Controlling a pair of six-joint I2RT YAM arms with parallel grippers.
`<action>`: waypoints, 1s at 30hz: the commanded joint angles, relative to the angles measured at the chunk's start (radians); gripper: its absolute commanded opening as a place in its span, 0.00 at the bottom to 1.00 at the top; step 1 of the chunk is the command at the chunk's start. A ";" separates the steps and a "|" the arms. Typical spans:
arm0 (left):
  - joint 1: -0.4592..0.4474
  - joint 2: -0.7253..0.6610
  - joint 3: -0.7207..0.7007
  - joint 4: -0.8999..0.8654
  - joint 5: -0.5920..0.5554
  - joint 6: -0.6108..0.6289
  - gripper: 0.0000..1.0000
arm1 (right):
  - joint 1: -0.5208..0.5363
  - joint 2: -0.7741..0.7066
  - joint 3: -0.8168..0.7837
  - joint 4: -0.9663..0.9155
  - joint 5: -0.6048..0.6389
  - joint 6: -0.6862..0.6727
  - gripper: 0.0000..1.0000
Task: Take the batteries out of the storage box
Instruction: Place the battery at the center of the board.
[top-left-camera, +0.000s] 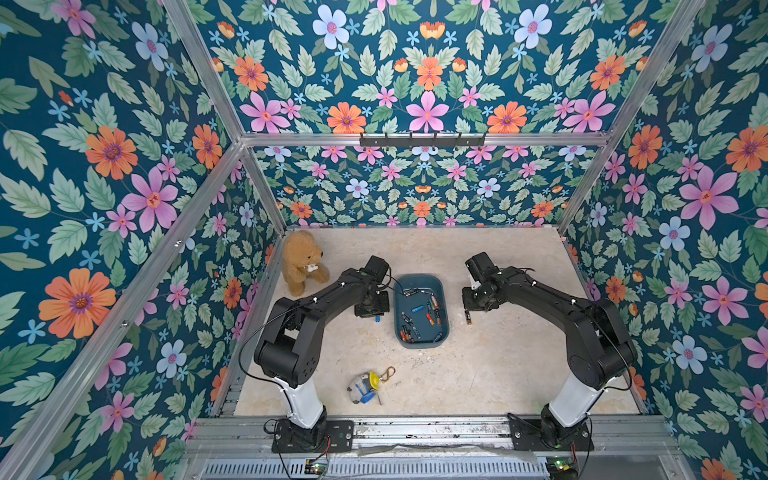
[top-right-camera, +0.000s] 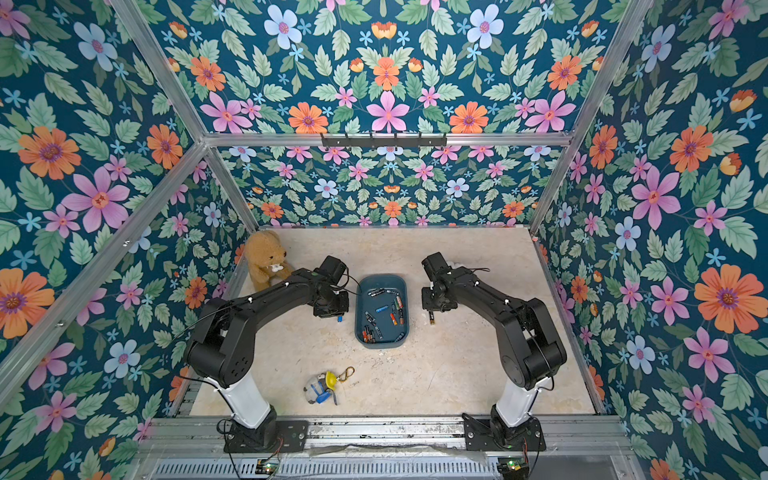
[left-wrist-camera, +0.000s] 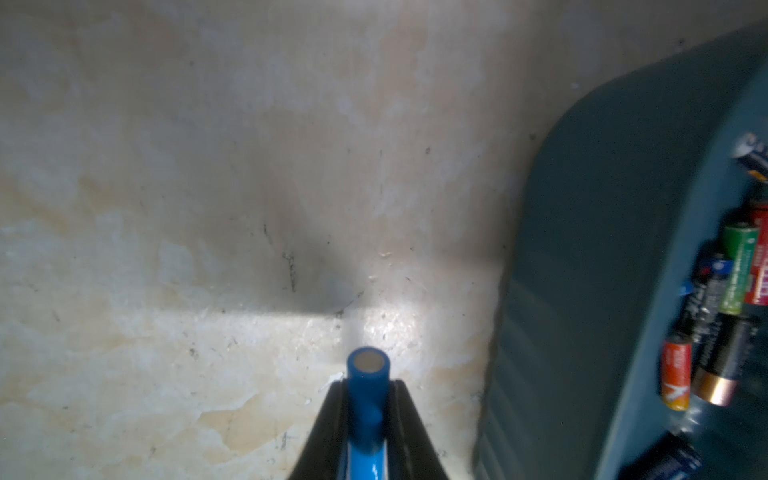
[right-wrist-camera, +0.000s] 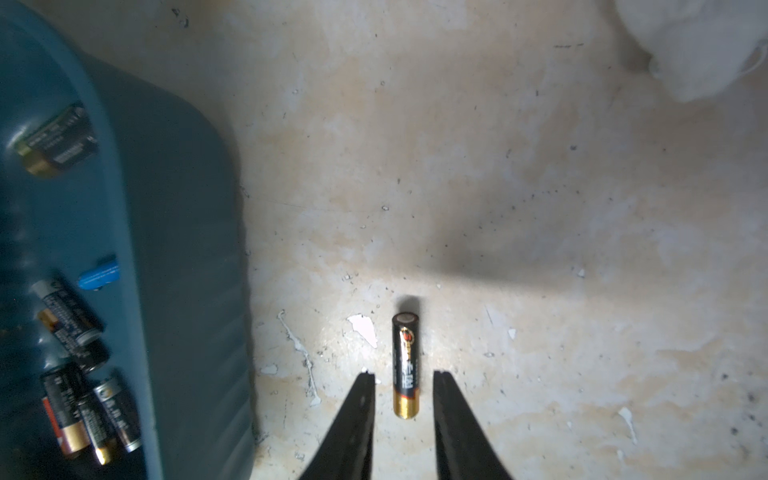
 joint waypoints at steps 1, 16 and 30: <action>0.003 0.006 -0.004 0.012 -0.011 0.013 0.15 | 0.002 0.005 0.012 -0.013 0.009 -0.002 0.30; 0.008 0.031 -0.019 0.036 -0.006 0.022 0.14 | 0.002 0.013 0.018 -0.019 0.011 0.003 0.30; 0.010 0.048 -0.039 0.060 0.001 0.020 0.14 | 0.003 0.018 0.023 -0.019 0.011 0.003 0.30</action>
